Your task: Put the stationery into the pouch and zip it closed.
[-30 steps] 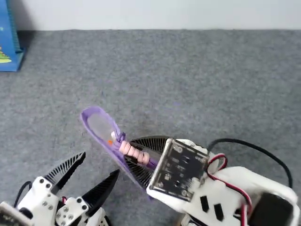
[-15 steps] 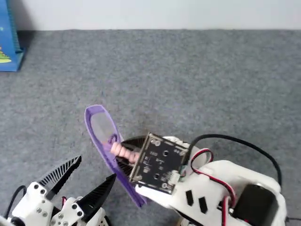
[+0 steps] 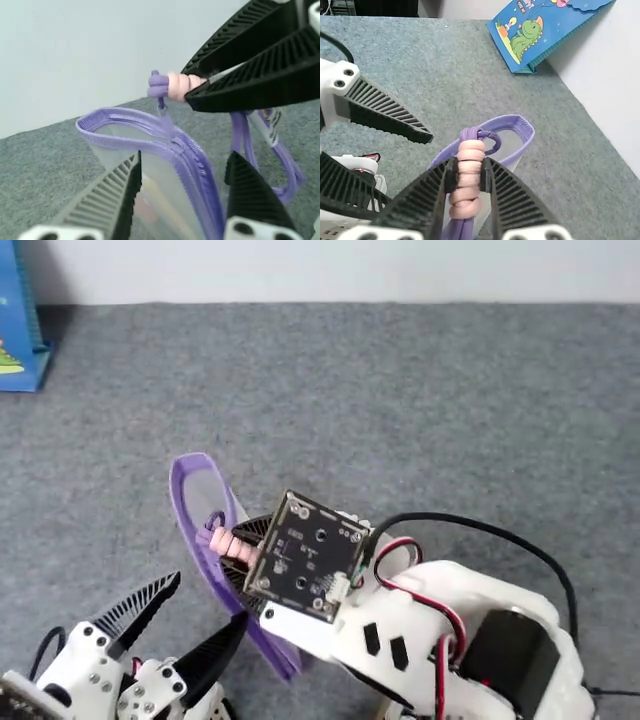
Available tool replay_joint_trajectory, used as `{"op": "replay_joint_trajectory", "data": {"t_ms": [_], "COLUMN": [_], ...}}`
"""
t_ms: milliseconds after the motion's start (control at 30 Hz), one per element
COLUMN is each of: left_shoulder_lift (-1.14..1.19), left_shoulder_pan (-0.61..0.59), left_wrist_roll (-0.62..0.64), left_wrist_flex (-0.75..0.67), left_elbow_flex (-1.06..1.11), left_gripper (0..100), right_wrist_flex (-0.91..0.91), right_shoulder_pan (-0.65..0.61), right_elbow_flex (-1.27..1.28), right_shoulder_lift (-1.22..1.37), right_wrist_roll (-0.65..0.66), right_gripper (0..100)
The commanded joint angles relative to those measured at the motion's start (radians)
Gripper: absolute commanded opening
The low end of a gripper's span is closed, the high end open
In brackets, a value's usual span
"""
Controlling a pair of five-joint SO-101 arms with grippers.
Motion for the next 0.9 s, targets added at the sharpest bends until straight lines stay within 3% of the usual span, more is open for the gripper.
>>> {"op": "replay_joint_trajectory", "data": {"t_ms": [0, 500, 867], "left_shoulder_lift": [0.003, 0.003, 0.003], "left_shoulder_pan": [-0.006, 0.002, -0.006], "left_wrist_roll": [-0.009, -0.014, -0.041], "left_wrist_flex": [0.018, -0.04, -0.034], "left_elbow_flex": [0.001, 0.094, 0.09], "left_gripper": [26, 22, 19], "right_wrist_flex": [0.001, 0.125, 0.096], "right_shoulder_pan": [-0.002, -0.07, -0.068], "right_elbow_flex": [-0.009, -0.002, 0.031], "right_shoulder_lift": [-0.018, -0.108, -0.119], "right_wrist_roll": [-0.011, -0.087, -0.092], "right_gripper": [0.8, 0.8, 0.8]}}
